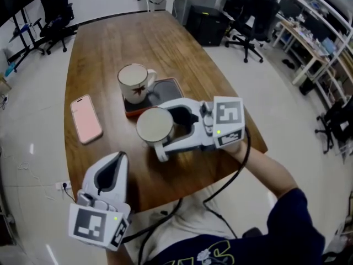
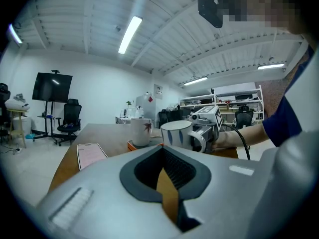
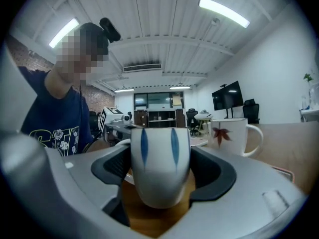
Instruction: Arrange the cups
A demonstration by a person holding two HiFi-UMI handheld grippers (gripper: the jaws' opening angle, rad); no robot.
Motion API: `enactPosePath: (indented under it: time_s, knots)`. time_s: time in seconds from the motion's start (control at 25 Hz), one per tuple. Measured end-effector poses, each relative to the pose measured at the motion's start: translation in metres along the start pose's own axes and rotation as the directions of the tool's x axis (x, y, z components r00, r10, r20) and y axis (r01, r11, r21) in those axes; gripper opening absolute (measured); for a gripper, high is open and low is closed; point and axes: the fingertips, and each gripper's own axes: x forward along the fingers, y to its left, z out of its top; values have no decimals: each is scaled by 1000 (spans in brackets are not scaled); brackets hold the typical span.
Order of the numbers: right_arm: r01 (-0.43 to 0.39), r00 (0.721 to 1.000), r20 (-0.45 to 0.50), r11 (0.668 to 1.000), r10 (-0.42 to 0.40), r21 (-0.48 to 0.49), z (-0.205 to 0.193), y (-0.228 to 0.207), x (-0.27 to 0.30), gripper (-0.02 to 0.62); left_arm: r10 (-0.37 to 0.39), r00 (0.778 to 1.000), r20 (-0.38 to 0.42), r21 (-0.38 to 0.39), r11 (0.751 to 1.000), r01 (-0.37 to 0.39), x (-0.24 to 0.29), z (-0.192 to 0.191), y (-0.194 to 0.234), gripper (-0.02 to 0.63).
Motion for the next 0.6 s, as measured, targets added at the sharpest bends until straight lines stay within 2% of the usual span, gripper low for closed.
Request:
enactPosePath:
  time_s: [0.24, 0.44, 0.6]
  knots:
    - [-42, 999, -1, 999, 42, 1, 4, 7, 28, 362, 8, 1000, 3, -2, 1000, -8, 1, 1, 0, 3]
    - [-46, 999, -1, 999, 46, -11, 7, 4, 44, 362, 65, 998, 7, -11, 998, -65, -2, 1, 9, 3]
    - [-34, 998, -57, 999, 34, 12, 1, 0, 51, 362, 72, 997, 7, -12, 997, -72, -2, 1, 11, 3]
